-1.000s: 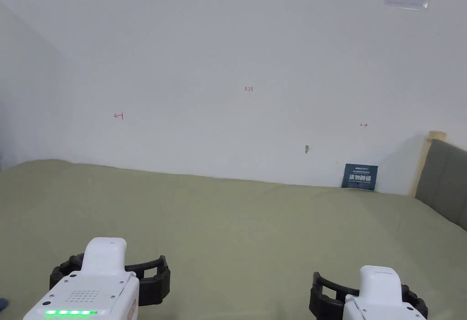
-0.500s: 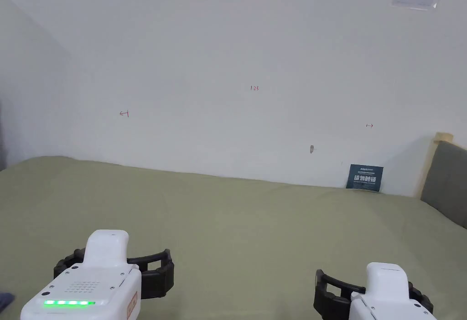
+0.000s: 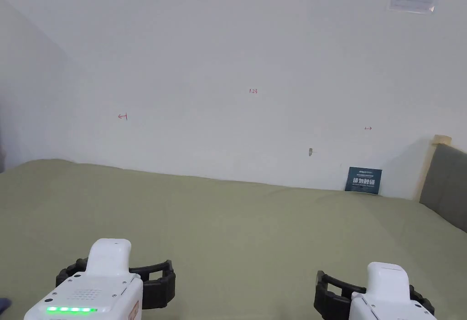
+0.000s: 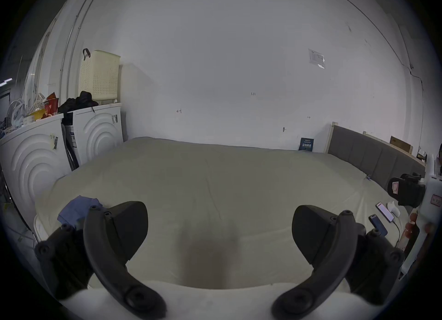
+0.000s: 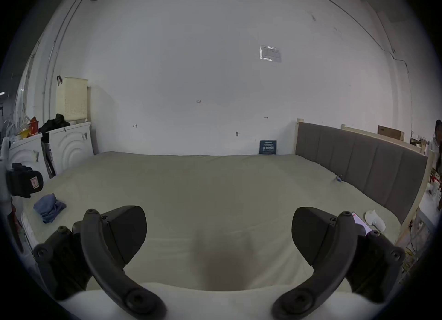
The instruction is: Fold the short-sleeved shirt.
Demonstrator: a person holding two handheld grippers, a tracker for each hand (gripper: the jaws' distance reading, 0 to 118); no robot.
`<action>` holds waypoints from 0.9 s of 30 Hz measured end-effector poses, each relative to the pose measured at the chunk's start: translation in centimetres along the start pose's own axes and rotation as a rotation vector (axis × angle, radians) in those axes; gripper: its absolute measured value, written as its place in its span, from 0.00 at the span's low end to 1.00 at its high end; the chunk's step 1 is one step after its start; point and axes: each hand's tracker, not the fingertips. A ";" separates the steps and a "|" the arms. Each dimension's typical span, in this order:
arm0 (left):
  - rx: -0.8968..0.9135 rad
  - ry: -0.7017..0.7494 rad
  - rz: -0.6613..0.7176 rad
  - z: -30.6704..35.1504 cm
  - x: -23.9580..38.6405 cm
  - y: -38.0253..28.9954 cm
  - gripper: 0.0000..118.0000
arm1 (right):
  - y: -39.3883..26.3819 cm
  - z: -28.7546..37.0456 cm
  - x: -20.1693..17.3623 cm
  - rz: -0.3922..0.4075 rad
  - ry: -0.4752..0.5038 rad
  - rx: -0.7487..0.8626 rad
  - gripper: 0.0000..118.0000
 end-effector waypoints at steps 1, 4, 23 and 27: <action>0.006 -0.004 0.006 0.2 0.1 0.1 1.00 | 0.0 0.0 -0.1 0.007 0.007 0.005 1.00; 0.007 -0.005 0.011 0.2 0.1 0.5 1.00 | 0.1 -0.2 -0.2 0.016 0.028 0.004 1.00; -0.011 -0.023 -0.016 -0.1 0.5 1.2 1.00 | 0.9 -0.5 0.4 -0.048 0.066 -0.049 1.00; -0.012 -0.023 -0.015 -0.1 0.6 1.3 1.00 | 1.1 -1.0 0.4 -0.030 0.020 -0.100 1.00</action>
